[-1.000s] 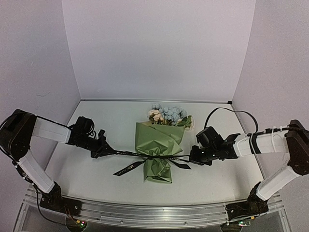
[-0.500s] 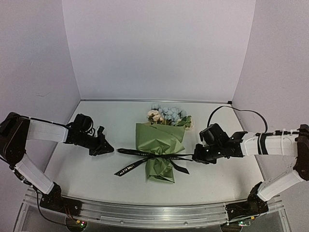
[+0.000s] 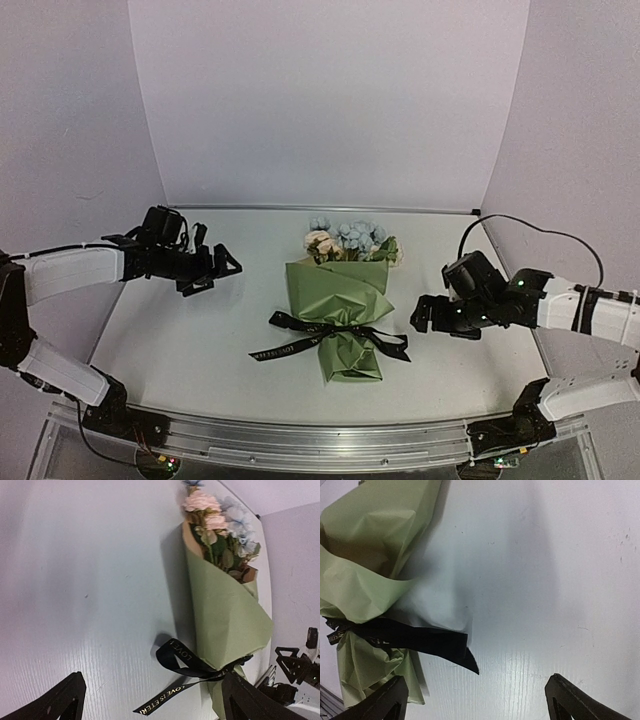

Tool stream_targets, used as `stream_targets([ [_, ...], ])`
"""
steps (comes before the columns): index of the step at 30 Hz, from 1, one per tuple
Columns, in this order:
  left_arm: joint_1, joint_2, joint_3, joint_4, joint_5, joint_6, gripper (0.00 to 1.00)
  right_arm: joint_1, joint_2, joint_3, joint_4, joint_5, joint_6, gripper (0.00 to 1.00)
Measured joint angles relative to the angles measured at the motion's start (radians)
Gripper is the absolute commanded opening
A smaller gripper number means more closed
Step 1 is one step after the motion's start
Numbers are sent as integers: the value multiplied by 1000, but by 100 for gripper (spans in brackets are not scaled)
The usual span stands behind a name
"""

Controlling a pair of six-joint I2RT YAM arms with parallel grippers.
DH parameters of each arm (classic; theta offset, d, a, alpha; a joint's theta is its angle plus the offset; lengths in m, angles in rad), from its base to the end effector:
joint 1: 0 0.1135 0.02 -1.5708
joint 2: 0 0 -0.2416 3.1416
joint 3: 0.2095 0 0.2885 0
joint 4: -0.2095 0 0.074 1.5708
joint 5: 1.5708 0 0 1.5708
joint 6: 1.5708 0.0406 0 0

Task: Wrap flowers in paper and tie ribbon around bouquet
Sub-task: Tie the half-tied ribbon around the folded bouquet, then reset both arms

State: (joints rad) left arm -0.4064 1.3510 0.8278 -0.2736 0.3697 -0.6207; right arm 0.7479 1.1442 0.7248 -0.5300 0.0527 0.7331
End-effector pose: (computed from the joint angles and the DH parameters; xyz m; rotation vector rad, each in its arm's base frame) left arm 0.2881 -0.1399 0.1803 -0.0777 2.4979 -0.9048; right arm 0.1986 0.1813 0.1802 0.0028 2.6016 0.5130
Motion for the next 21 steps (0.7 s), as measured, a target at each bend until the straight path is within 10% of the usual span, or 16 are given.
stream_targets([
  [21, -12, -41, 304, -24, -183, 53, 100, 0, -238, 149, -52, 284, -156, 98],
])
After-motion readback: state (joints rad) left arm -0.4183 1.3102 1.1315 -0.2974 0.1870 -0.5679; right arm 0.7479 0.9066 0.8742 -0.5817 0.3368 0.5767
